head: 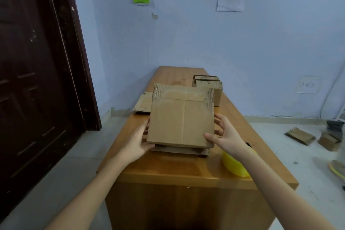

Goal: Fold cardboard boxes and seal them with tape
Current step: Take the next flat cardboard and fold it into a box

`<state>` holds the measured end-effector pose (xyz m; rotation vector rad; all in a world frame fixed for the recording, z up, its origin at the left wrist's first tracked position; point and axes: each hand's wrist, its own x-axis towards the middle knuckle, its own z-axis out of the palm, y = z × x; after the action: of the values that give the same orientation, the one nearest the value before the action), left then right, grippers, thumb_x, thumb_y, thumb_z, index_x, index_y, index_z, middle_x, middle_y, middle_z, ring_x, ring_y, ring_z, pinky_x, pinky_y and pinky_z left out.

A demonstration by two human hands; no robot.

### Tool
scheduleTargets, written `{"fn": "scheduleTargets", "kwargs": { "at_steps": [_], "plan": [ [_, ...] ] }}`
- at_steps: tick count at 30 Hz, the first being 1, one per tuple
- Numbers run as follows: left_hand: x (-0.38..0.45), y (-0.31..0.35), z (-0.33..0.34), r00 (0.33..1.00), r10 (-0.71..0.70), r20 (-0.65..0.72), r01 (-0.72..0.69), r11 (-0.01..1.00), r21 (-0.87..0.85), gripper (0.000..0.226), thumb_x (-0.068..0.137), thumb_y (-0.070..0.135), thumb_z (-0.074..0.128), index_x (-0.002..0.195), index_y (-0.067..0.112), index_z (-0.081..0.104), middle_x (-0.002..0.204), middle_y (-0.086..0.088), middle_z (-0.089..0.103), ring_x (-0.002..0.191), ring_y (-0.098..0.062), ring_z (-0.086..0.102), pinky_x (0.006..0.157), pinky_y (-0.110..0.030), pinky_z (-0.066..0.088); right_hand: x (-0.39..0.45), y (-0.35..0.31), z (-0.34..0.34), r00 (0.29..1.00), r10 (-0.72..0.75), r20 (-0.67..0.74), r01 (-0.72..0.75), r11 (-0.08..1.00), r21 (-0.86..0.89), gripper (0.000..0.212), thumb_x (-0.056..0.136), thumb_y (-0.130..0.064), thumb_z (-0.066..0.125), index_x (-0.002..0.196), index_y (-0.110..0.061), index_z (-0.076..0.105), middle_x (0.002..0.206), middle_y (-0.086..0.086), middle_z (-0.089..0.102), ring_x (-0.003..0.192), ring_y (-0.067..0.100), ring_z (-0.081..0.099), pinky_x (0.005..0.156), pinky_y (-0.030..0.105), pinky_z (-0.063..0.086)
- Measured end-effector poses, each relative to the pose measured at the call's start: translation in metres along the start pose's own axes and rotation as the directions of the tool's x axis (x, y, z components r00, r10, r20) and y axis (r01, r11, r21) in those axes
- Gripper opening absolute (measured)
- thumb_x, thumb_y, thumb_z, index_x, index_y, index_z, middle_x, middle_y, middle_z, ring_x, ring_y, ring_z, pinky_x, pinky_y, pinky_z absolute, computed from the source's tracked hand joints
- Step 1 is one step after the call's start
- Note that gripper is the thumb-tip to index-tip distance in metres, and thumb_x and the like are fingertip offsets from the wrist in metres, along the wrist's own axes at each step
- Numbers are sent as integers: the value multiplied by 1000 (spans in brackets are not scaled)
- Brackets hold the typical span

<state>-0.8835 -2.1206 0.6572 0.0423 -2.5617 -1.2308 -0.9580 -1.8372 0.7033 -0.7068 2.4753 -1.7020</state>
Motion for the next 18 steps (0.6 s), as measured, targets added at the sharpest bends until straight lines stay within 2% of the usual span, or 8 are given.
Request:
{"fn": "scheduleTargets", "kwargs": {
  "at_steps": [2, 4, 8, 11, 13, 15, 18],
  "plan": [
    [0, 1, 4, 1000, 9, 7, -9, 1000, 8, 99, 81, 8, 72, 150, 35, 5, 150, 8, 27, 131, -2, 27, 107, -24, 27, -2, 1, 4, 1000, -17, -10, 17, 999, -37, 75, 82, -15, 72, 143, -20, 28, 142, -1, 41, 124, 24, 49, 101, 40, 47],
    [-1, -1, 4, 1000, 2, 23, -3, 1000, 27, 102, 80, 12, 73, 149, 37, 2, 149, 11, 25, 131, 0, 25, 109, -25, 24, -1, 0, 2, 1000, -9, -8, 8, 997, -71, 77, 82, -15, 73, 144, -20, 27, 142, -1, 41, 121, 25, 51, 96, 38, 50],
    [-8, -3, -2, 991, -57, 118, 53, 998, 39, 110, 75, 24, 78, 149, 41, -2, 156, 13, 15, 142, -9, 20, 116, -42, 26, 0, 2, 0, 1000, -17, -5, 16, 986, -169, 81, 81, -15, 73, 146, -22, 25, 142, -3, 41, 113, 20, 54, 87, 30, 53],
    [-12, 7, 0, 991, -82, 108, 93, 990, -101, 97, 78, 22, 76, 150, 26, 11, 147, 15, 26, 133, -7, 31, 112, -35, 31, -3, 5, 1, 1000, -27, -3, 26, 982, -187, 82, 81, -14, 73, 146, -23, 25, 142, -5, 40, 111, 17, 53, 80, 21, 52],
    [-11, 14, 1, 993, -96, 69, 107, 978, -177, 83, 75, 34, 76, 141, 23, 27, 140, 10, 37, 126, -9, 40, 107, -32, 38, -5, 5, 1, 1000, -30, -6, 28, 979, -201, 82, 81, -14, 74, 146, -23, 25, 142, -6, 40, 110, 15, 53, 76, 17, 50],
    [-8, 21, -1, 992, -124, 34, 129, 966, -224, 89, 64, 53, 77, 135, 21, 33, 142, 6, 42, 125, -12, 46, 104, -38, 43, -5, 3, 1, 1000, -24, -3, 22, 970, -243, 82, 82, -15, 73, 146, -22, 23, 143, -5, 39, 112, 14, 51, 80, 21, 50],
    [-2, 28, -4, 990, -132, 42, 137, 969, -203, 104, 64, 51, 78, 146, 19, 21, 148, 4, 36, 128, -12, 43, 104, -40, 43, -2, 0, -1, 1000, -14, 3, 14, 958, -286, 82, 83, -15, 72, 147, -21, 21, 145, -4, 37, 119, 18, 49, 91, 31, 51]
  ]
}}
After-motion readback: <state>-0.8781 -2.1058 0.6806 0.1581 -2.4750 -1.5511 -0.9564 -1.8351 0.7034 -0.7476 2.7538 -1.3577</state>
